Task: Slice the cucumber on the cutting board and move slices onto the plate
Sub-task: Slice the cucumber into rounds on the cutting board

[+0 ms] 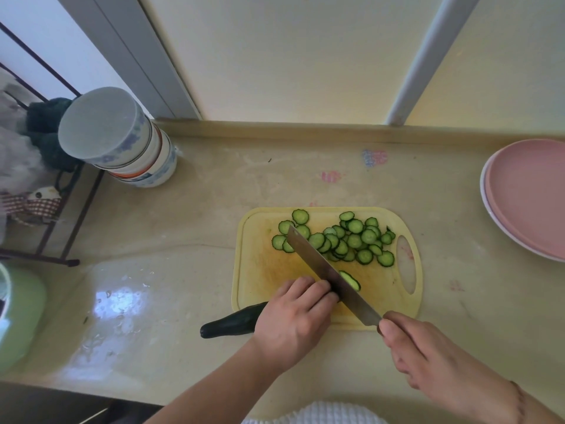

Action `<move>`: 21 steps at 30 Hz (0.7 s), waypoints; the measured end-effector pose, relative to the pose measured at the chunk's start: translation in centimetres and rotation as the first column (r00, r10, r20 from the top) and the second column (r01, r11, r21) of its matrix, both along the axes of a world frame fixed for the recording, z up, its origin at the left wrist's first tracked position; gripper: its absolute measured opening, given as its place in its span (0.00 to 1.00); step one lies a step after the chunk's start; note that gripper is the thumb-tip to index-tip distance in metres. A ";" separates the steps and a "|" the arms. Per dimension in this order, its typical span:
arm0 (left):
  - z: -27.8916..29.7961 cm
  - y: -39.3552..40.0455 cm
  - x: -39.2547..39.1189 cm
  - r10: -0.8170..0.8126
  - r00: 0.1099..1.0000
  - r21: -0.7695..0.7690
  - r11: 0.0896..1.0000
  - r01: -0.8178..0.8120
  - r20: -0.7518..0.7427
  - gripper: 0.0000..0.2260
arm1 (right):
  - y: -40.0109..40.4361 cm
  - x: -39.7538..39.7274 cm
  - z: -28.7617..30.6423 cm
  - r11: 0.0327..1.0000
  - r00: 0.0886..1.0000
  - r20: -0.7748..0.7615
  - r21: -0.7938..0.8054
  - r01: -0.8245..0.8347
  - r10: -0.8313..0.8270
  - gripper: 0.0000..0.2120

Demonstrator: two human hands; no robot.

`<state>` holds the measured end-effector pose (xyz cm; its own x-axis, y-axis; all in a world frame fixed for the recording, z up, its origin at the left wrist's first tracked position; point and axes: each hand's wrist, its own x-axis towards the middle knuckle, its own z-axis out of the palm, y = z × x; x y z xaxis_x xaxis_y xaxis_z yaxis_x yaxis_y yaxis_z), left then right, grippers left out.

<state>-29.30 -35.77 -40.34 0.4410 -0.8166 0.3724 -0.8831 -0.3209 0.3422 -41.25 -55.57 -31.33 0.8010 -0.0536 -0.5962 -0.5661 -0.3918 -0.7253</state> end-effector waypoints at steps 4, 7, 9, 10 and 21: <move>-0.1 0.1 0.1 -0.003 1.000 0.005 1.000 0.003 0.003 0.07 | 0.2 0.6 -1.2 0.998 1.000 0.011 -0.053 -0.028 0.028 0.24; -0.1 0.1 0.1 0.000 1.000 0.002 1.000 0.000 0.001 0.07 | -0.2 0.7 -1.2 0.997 0.999 0.024 -0.072 -0.030 0.032 0.25; -0.2 0.2 0.1 -0.003 1.000 -0.003 1.000 0.003 0.005 0.07 | -0.7 0.6 -1.1 0.991 0.997 0.047 -0.124 -0.047 0.053 0.25; -0.2 0.2 0.0 -0.002 1.000 -0.004 1.000 0.002 0.008 0.06 | -0.8 0.6 -0.9 0.990 0.997 0.052 -0.135 -0.047 0.055 0.25; -0.2 0.1 0.1 0.013 1.000 -0.022 1.000 -0.013 0.002 0.06 | -0.8 -0.6 0.9 0.998 0.999 -0.011 0.054 0.037 -0.037 0.27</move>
<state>-29.20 -35.69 -40.54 0.4509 -0.8024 0.3909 -0.8795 -0.3247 0.3478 -41.82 -56.35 -30.39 0.7931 -0.0506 -0.6069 -0.5868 -0.3305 -0.7392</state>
